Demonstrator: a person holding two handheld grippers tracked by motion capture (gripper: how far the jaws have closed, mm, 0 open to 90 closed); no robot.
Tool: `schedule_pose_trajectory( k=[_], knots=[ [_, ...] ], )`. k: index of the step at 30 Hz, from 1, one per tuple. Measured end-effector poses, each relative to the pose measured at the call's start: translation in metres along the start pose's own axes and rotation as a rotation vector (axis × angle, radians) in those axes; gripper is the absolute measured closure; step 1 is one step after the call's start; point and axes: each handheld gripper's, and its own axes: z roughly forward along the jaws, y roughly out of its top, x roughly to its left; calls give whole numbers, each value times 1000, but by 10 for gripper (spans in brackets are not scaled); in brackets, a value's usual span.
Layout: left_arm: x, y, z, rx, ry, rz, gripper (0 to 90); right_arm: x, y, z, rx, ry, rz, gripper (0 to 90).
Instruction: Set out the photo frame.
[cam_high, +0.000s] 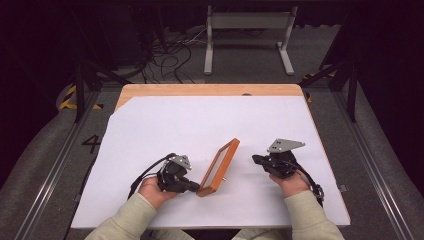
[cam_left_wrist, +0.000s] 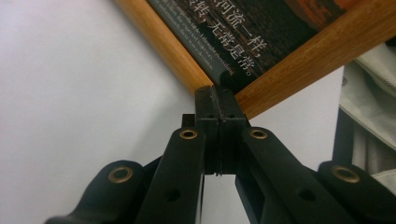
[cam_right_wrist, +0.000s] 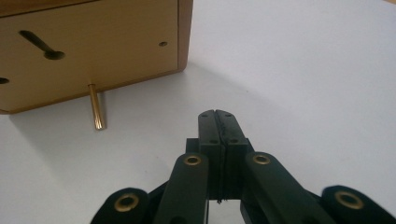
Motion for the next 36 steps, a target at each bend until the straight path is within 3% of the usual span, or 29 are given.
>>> schedule_pose_trajectory(
  k=[11,27,36],
  knots=[
    [-17,13,16,13,-53,49,896,1,-2,-13,-19,-6,5,900],
    [-27,30,35,18,-107,105,896,9,-6,-22,-14,3,-18,900],
    [-33,40,45,12,-109,131,896,18,-11,-29,-1,21,-40,900]
  ],
)
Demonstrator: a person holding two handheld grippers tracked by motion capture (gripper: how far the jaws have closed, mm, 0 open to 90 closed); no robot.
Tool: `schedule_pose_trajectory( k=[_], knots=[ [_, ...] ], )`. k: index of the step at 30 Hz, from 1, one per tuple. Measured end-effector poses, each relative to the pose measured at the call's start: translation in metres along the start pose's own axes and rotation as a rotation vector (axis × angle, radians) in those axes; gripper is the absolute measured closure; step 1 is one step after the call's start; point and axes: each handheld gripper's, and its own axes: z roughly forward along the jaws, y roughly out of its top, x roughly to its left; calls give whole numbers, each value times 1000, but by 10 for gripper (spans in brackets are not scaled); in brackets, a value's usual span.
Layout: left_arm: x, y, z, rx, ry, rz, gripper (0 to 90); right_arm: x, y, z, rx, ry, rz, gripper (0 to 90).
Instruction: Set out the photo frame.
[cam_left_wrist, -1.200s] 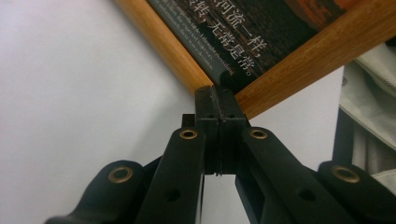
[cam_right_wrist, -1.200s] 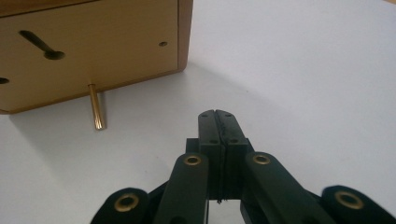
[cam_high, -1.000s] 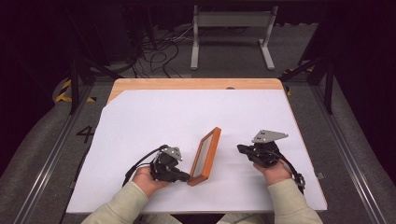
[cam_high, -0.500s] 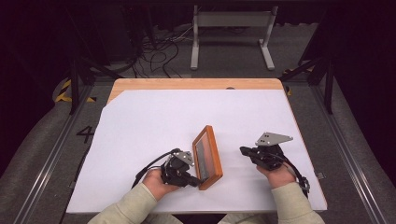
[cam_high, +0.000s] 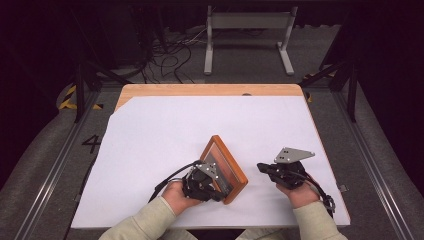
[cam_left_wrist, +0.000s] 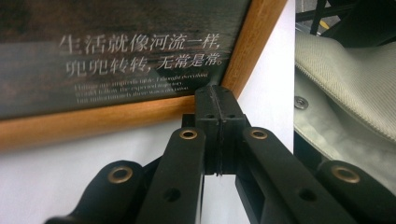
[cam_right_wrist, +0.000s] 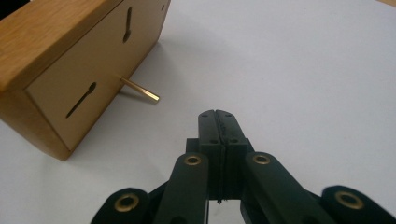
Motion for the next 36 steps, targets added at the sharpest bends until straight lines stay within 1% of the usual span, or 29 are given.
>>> schedule_pose_trajectory(
  k=[5,8,10,11,13,14,16,17,19,20,22,24,27,29,30,32,33,35,36],
  knots=[
    [-2,5,5,-6,6,8,896,5,-5,-2,14,12,-5,900],
    [-4,9,8,-9,26,33,896,8,-8,-3,22,27,-14,900],
    [-5,11,10,-9,31,38,896,10,-10,-4,22,44,-19,900],
    [-6,12,11,-10,37,39,896,11,-11,-4,28,46,-22,900],
    [-7,12,11,-10,46,41,896,13,-14,-4,36,63,-31,900],
    [-7,11,9,-10,62,45,895,16,-16,-5,38,77,-42,900],
    [-7,10,7,-13,66,42,896,21,-18,-5,48,107,-59,900],
    [-7,9,2,-24,58,41,896,21,-18,-5,48,107,-59,900],
    [-8,5,-7,-46,65,41,895,28,-20,-4,64,139,-83,900],
    [-9,2,-12,-50,67,42,895,31,-20,-3,68,152,-93,900],
    [-8,-4,-19,-52,86,47,894,36,-21,-2,69,182,-114,900],
    [-4,-11,-28,-72,97,32,893,40,-21,-1,66,210,-132,900],
    [2,-17,-38,-100,116,-1,891,46,-19,1,61,247,-148,900],
    [7,-22,-46,-131,130,-29,879,51,-18,5,60,274,-149,900],
    [7,-22,-46,-131,130,-29,871,51,-18,5,60,274,-149,900],
    [12,-26,-54,-156,154,-47,865,55,-17,9,59,301,-157,900],
    [14,-28,-57,-170,156,-60,864,58,-17,12,62,317,-158,900],
    [17,-31,-64,-183,181,-79,856,63,-17,18,73,330,-171,900],
    [19,-33,-66,-193,183,-83,852,65,-17,20,72,334,-172,900]
  ],
)
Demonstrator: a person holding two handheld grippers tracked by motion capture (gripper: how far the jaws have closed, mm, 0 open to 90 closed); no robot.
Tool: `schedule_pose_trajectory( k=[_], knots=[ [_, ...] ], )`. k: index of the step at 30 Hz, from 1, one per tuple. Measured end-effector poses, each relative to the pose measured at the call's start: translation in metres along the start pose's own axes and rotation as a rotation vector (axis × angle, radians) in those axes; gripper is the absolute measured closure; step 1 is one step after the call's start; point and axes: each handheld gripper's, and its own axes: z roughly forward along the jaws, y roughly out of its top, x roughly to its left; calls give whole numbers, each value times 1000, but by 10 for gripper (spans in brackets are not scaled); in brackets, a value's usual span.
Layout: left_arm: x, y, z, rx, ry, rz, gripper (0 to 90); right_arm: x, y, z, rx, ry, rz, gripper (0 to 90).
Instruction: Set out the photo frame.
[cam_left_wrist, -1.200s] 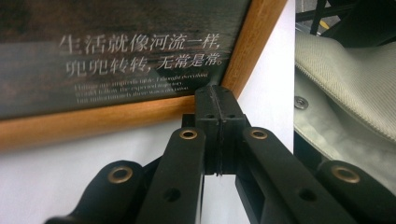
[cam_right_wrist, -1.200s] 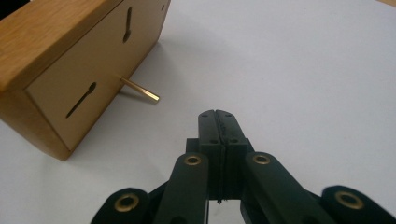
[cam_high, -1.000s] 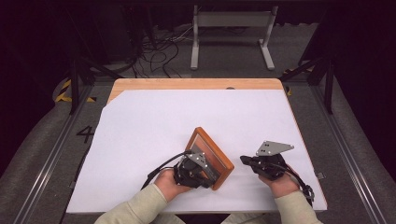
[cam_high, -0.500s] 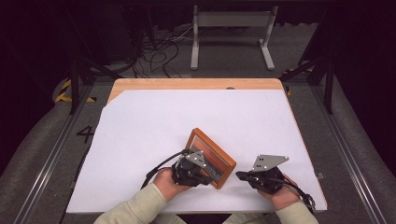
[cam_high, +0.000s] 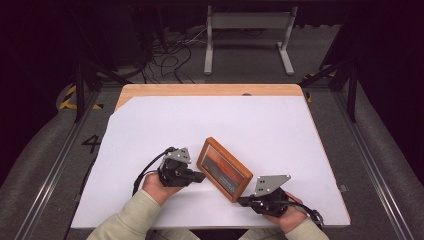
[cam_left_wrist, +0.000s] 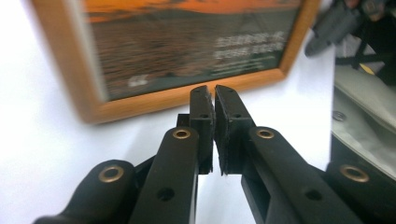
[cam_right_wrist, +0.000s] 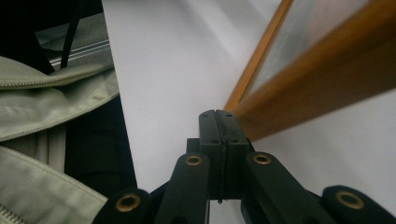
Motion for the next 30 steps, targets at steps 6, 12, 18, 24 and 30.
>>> schedule_pose_trajectory(
  k=[6,12,18,24,30],
  knots=[
    [6,-4,-10,-40,21,-37,808,8,4,13,11,-18,-30,900],
    [11,-7,-15,-51,39,-59,798,8,4,21,29,-36,-33,900],
    [12,-9,-18,-51,41,-66,798,8,2,20,25,-46,-55,900],
    [14,-12,-20,-52,47,-72,798,-2,-1,15,22,-93,-24,900],
    [14,-16,-23,-49,57,-81,798,-15,-4,10,15,-132,12,900]
  ],
)
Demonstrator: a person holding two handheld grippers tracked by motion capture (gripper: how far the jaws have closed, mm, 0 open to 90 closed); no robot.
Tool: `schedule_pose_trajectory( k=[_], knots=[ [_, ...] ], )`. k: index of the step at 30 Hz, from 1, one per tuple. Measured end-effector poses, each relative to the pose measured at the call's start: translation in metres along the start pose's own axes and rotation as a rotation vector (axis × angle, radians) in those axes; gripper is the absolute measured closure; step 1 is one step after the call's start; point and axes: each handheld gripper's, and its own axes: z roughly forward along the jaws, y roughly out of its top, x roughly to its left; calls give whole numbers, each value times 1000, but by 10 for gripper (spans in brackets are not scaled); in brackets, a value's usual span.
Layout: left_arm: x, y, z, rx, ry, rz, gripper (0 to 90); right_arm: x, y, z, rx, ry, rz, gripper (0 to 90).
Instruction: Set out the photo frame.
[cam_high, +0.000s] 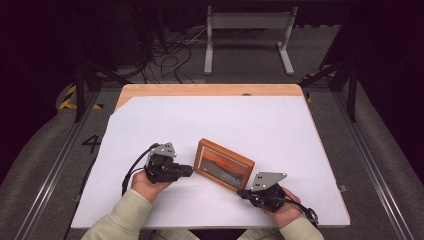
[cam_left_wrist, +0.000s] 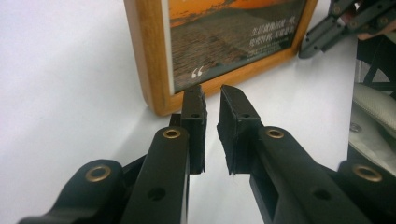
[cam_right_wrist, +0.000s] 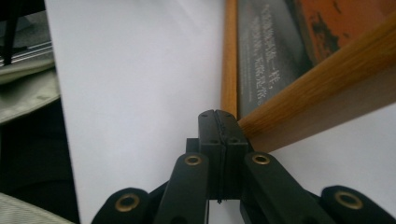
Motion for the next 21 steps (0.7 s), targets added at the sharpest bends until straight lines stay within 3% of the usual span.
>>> schedule_pose_trajectory(
  k=[21],
  knots=[
    [3,-22,-17,-7,42,-45,796,-32,-4,-3,-14,-118,54,900]
  ],
)
